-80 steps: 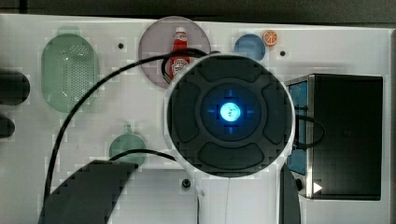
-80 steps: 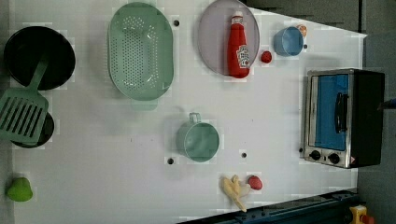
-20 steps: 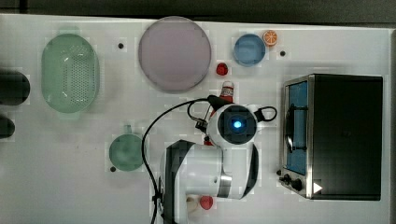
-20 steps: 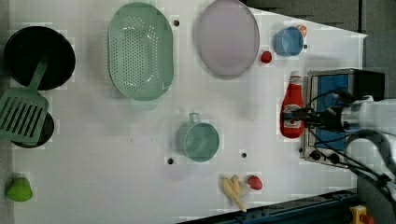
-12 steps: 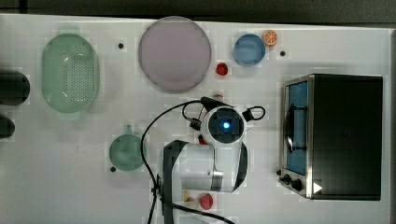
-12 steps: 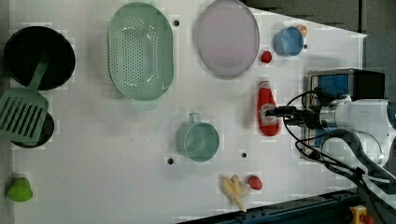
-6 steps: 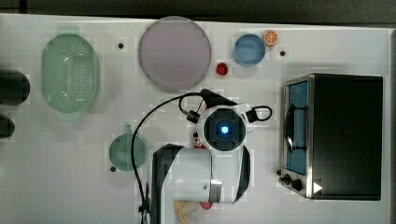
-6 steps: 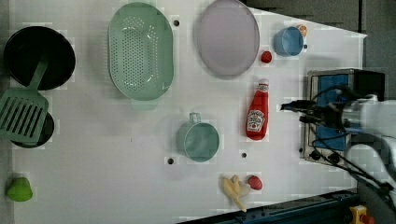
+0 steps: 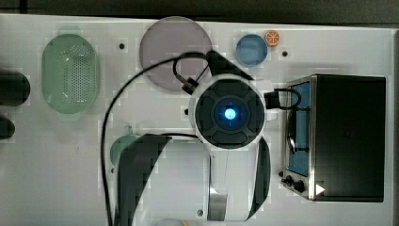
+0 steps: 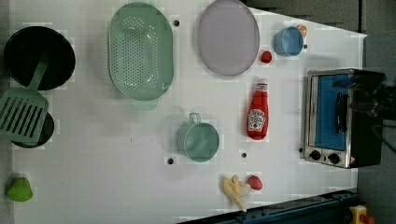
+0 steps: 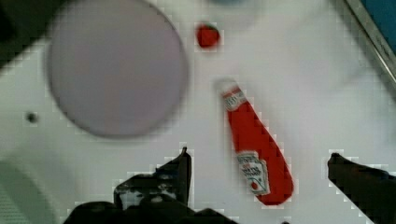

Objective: Pick ketchup from plate and place it on table.

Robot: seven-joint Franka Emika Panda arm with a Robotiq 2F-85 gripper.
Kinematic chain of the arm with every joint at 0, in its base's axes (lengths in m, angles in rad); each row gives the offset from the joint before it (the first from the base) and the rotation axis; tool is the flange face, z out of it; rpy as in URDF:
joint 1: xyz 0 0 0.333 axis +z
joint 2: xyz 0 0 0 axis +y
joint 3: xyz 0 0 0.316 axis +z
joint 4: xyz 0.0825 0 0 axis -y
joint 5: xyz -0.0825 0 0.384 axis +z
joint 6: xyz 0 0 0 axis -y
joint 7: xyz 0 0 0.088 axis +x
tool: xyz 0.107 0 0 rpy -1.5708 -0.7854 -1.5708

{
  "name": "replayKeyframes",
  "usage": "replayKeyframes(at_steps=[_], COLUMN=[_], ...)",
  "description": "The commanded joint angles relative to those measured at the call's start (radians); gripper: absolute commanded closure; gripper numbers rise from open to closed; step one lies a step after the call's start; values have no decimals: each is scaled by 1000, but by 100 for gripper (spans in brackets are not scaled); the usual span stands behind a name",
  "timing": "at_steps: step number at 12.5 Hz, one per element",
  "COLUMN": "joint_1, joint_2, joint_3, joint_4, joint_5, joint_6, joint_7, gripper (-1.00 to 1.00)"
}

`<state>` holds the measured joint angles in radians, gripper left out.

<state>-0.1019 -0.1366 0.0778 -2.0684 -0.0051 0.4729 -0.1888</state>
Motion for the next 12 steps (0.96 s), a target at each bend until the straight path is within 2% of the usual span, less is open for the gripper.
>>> replayKeyframes(at_steps=[1,6,8,12], joint_1=[-2,-5,-5,-5], joint_2=[-3,1,1,4], joint_3=[3,-4,-4,-4], joint_4=[102,270,283,279], joint_5=[5,5,5,5], joint_6=[-156,-403,-462,-461], joint_7=[80,84,84,84], gripper=[-100,-100,-100,-100])
